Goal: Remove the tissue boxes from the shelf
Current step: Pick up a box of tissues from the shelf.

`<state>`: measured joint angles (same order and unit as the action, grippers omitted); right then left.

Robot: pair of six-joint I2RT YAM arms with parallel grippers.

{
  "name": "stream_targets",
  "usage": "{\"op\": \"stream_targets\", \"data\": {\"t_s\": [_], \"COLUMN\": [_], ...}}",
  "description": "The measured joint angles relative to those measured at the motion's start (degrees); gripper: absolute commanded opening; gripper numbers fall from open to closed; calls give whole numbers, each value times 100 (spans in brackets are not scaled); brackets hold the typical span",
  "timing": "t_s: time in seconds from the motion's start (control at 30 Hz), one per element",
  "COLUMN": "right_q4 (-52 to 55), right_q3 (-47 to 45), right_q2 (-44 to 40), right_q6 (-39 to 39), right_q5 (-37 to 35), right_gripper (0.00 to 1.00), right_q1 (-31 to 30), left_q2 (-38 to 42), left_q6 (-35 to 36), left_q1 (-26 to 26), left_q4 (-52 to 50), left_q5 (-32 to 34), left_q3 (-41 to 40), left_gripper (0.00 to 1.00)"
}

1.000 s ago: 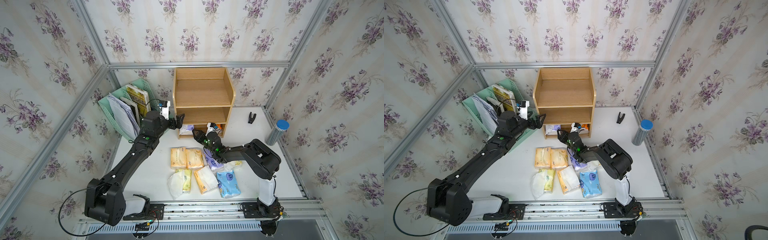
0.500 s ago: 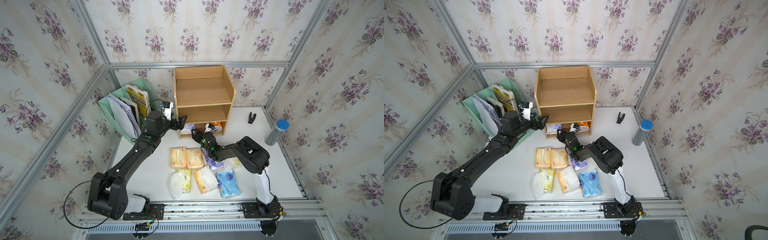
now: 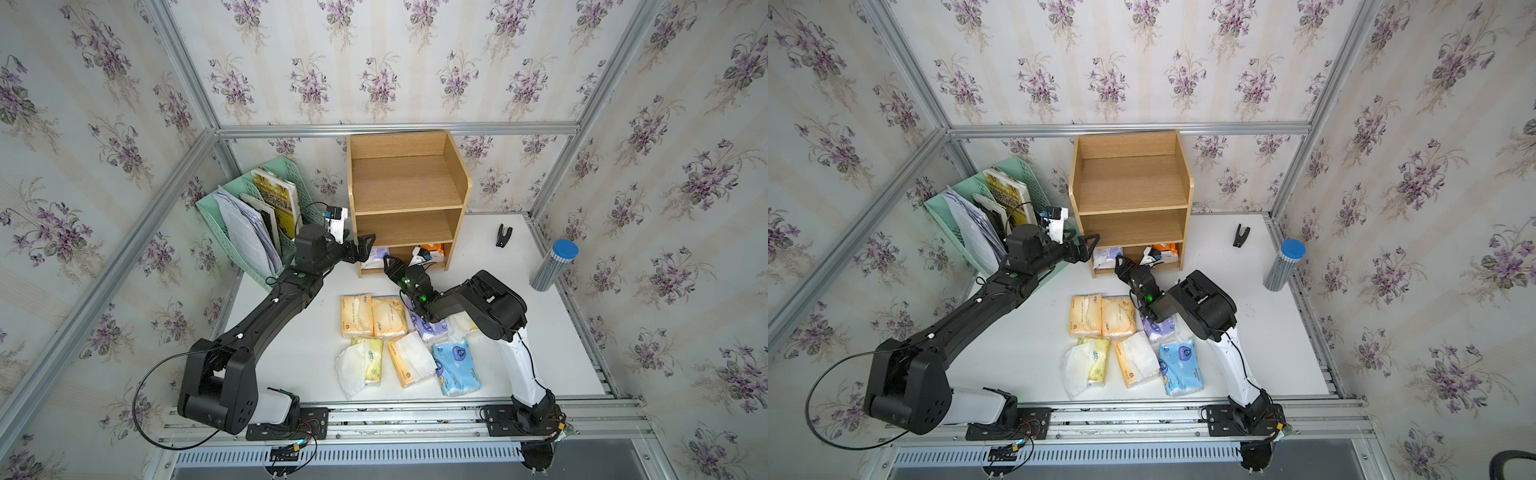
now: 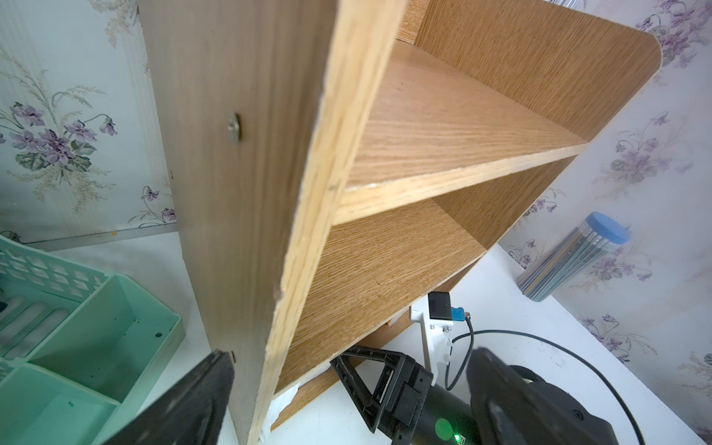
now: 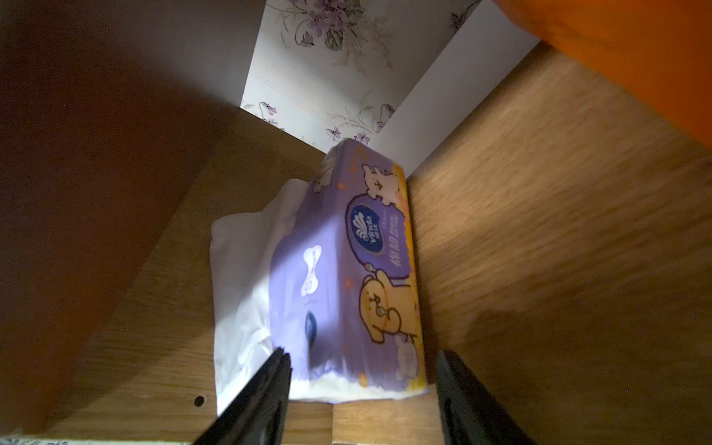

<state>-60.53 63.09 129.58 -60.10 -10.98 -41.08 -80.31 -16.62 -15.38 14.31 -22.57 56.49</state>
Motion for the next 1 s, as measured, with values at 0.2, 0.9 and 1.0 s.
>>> {"op": "stream_targets", "data": {"t_s": [0.2, 0.9, 1.0], "right_q4": [-98, 210, 461], "right_q3": [275, 245, 68], "right_q2": [264, -90, -323], "right_q6": [-37, 9, 15], "right_q5": [125, 345, 459], "right_gripper": [65, 7, 4], "right_q1": [17, 24, 24], "left_q2": [-24, 111, 203], "left_q6": [-9, -35, -52], "left_q1": [2, 2, 2], "left_q4": [11, -39, -151], "left_q5": [-15, -22, 4], "left_q3": [-31, -129, -120], "left_gripper": [99, 99, 99]}}
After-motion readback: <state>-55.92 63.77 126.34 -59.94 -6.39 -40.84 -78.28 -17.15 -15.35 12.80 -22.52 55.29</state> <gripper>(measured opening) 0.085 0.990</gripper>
